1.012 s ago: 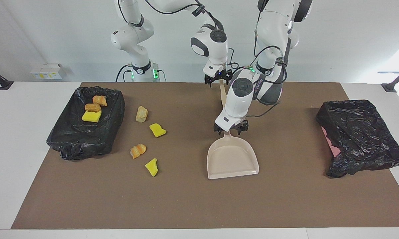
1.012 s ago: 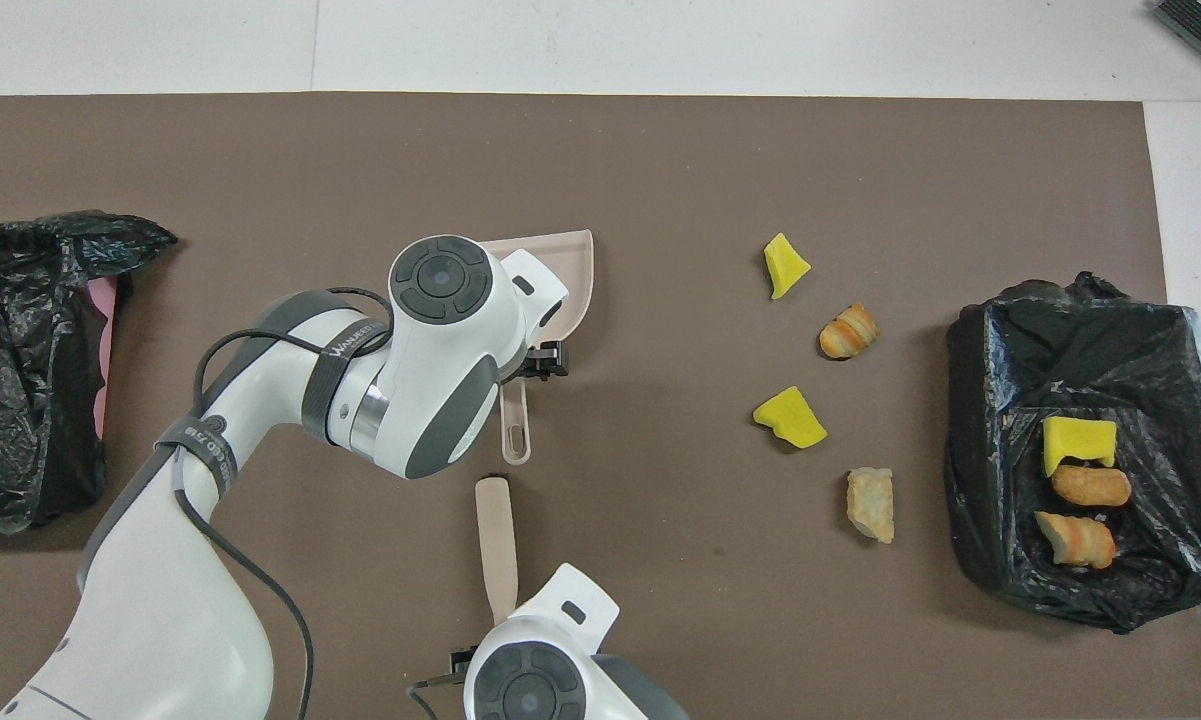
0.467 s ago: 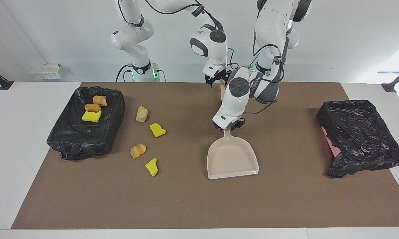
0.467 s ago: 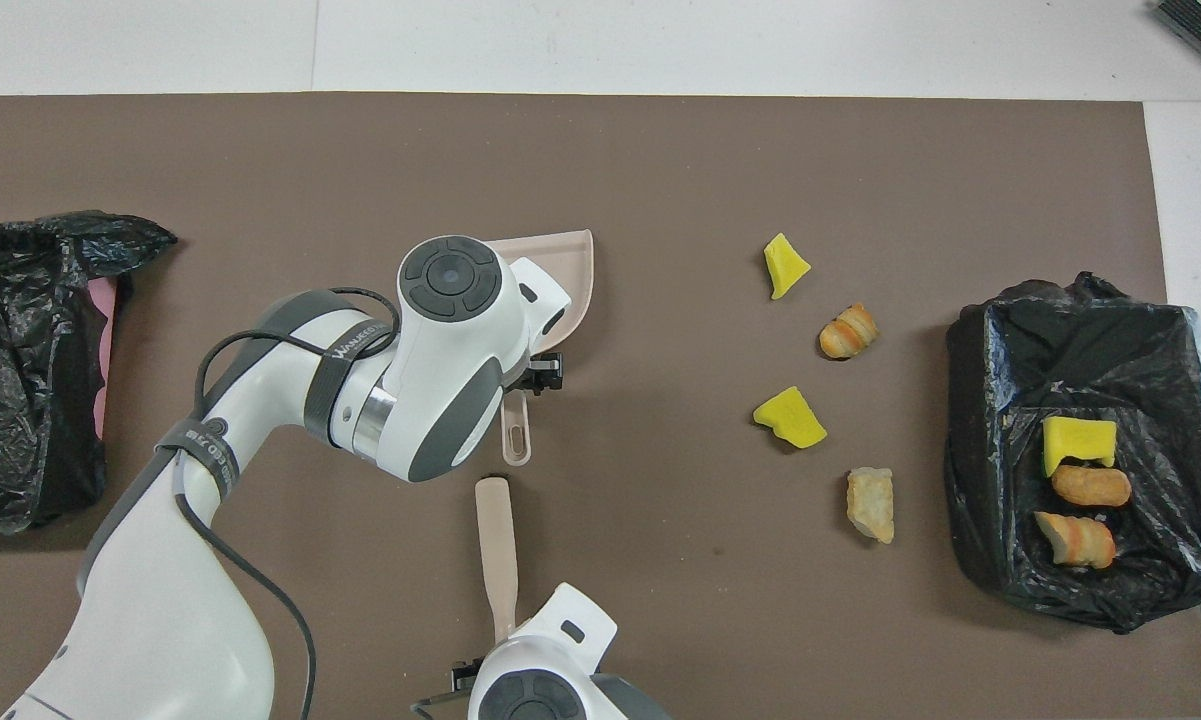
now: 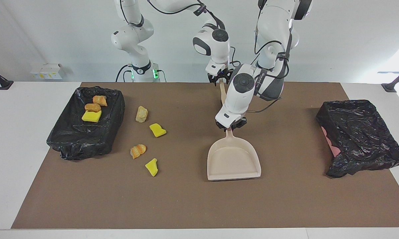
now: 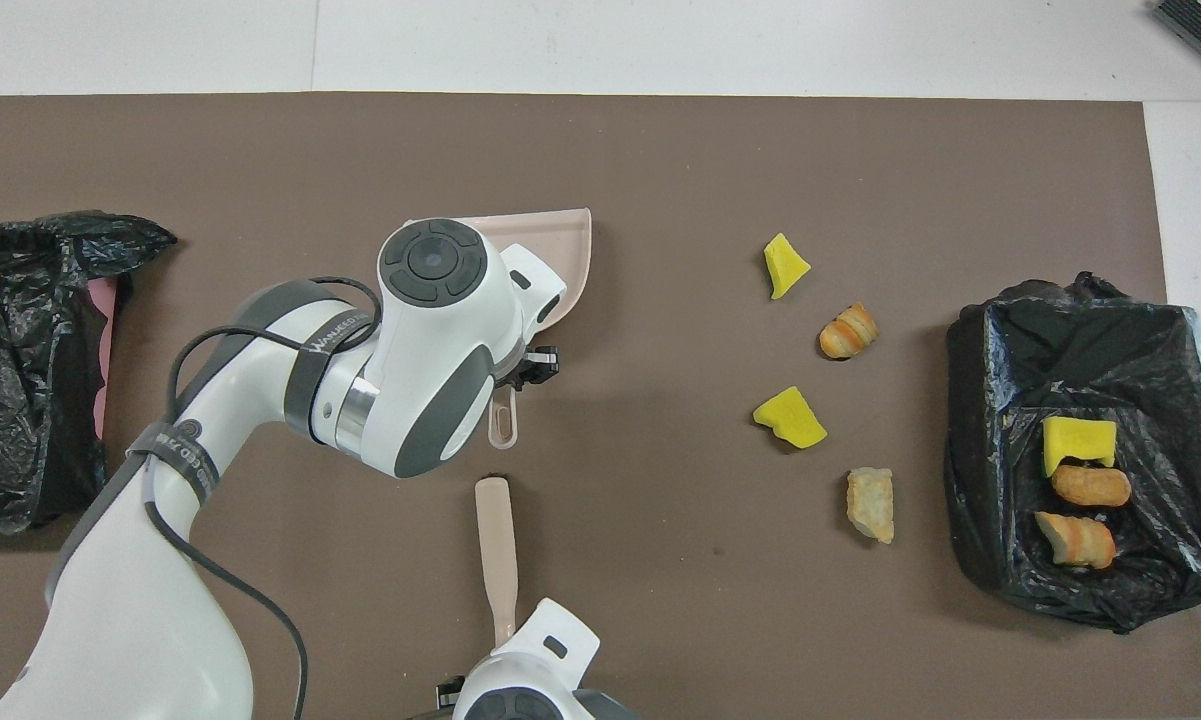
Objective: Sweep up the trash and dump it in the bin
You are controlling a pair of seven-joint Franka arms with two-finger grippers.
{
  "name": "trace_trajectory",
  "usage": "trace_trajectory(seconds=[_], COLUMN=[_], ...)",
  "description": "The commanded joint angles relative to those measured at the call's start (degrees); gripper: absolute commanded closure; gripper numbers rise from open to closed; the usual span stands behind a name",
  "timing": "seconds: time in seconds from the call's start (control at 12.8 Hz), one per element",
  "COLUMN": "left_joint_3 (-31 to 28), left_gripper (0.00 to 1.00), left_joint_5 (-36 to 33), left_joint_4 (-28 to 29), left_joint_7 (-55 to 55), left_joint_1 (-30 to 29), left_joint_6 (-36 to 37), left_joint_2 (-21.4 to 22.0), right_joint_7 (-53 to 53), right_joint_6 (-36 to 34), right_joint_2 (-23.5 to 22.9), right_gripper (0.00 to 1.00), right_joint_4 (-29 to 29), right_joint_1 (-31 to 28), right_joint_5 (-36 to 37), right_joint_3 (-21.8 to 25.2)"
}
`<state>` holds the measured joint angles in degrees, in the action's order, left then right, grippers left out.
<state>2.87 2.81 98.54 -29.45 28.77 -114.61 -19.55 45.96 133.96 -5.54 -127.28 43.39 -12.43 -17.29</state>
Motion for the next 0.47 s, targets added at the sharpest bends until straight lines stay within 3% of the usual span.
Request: trace_trajectory(seconds=[0.0, 0.08, 0.39], left_joint_3=[-0.2, -0.2, -0.2], left_gripper=[1.00, 1.00, 1.00], left_joint_5=[-2.2, -2.4, -2.4], left_joint_4=[-2.8, -4.0, -4.4], left_joint_7=[0.5, 1.7, 11.1], left_joint_1=[-2.5, -3.4, -8.7], left_joint_6=[3.0, 3.5, 5.8], left_joint_2=[1.1, 1.1, 4.2], right_joint_7=[-0.4, -0.1, 3.4], right_joint_6=[0.8, 0.8, -1.8], right_joint_2=[-0.6, -0.3, 4.4], right_gripper=[0.90, 1.00, 1.00], right_joint_4=[0.7, 0.7, 0.0], right_joint_1=[0.4, 0.5, 0.2], right_joint_5=[-1.0, -0.3, 0.2], right_joint_3=[0.2, 0.2, 0.4])
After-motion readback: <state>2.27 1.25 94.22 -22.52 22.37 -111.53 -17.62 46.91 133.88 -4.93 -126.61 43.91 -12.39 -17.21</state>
